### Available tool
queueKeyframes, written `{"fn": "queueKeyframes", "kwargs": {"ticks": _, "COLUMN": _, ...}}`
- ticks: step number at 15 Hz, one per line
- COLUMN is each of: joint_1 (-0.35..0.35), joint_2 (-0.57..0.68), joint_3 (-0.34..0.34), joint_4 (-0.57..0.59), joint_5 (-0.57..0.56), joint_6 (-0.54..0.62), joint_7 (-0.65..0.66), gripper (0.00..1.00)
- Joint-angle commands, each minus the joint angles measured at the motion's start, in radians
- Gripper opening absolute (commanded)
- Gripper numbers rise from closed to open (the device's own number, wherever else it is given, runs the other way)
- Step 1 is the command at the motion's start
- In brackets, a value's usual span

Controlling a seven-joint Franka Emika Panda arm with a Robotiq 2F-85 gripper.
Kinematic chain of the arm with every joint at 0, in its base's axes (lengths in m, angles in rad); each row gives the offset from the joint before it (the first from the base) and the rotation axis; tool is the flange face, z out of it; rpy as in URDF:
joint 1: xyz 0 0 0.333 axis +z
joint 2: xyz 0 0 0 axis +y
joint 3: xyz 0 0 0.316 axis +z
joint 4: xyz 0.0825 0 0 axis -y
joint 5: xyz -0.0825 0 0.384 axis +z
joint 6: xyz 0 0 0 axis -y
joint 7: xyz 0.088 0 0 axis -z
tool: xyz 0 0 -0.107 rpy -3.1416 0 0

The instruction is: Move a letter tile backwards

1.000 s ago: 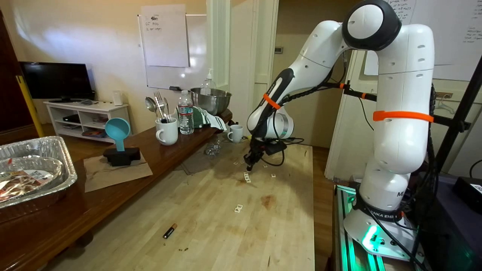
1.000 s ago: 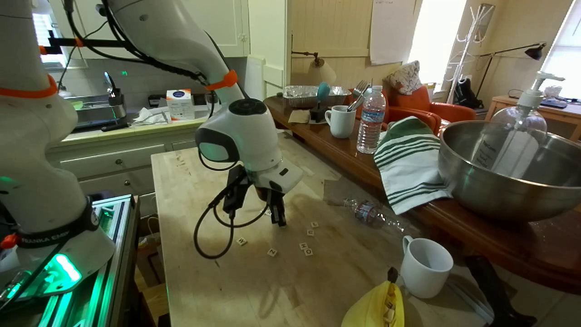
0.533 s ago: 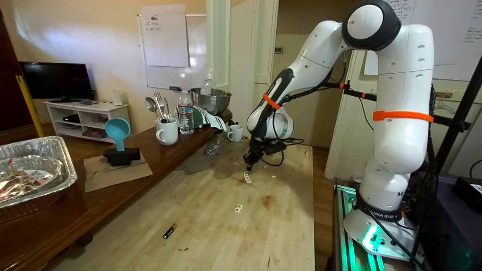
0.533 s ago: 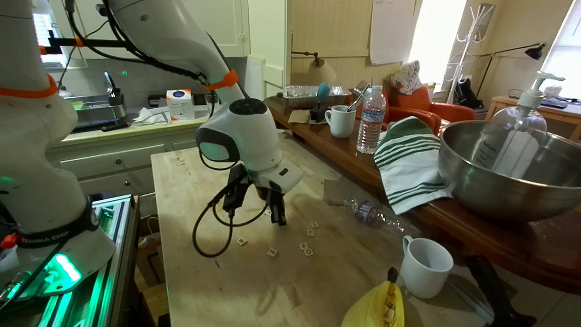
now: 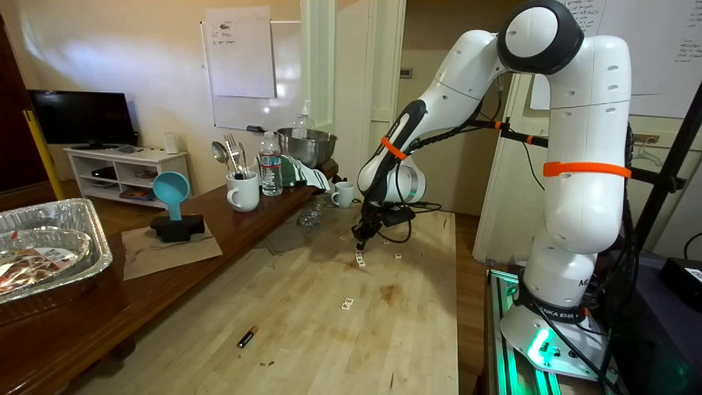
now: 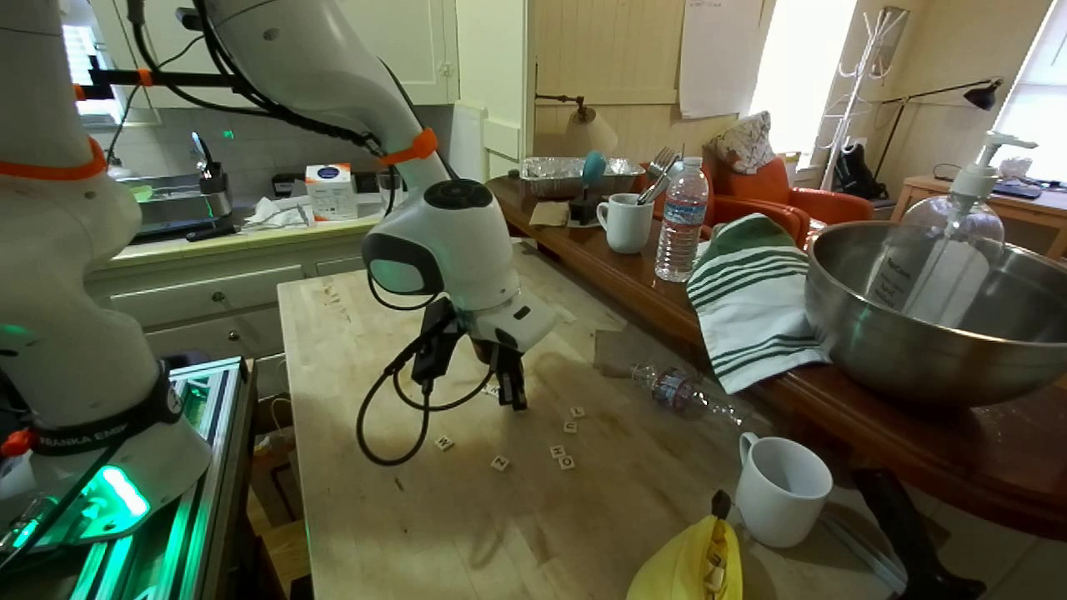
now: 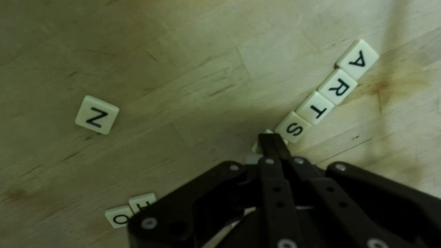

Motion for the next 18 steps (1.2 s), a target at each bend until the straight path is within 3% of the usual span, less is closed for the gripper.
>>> {"fn": "queueKeyframes", "kwargs": {"ticks": 1, "joint_1": 0.014, "joint_2": 0.043, "joint_3": 0.002, "joint_4": 0.014, "joint_5": 0.004, "joint_6": 0.013, "joint_7": 0.034, "gripper": 0.00}}
{"fn": "queueKeyframes", "kwargs": {"ticks": 18, "joint_1": 0.001, "joint_2": -0.012, "joint_3": 0.007, "joint_4": 0.004, "joint_5": 0.017, "joint_6": -0.026, "joint_7": 0.034, "gripper": 0.00}}
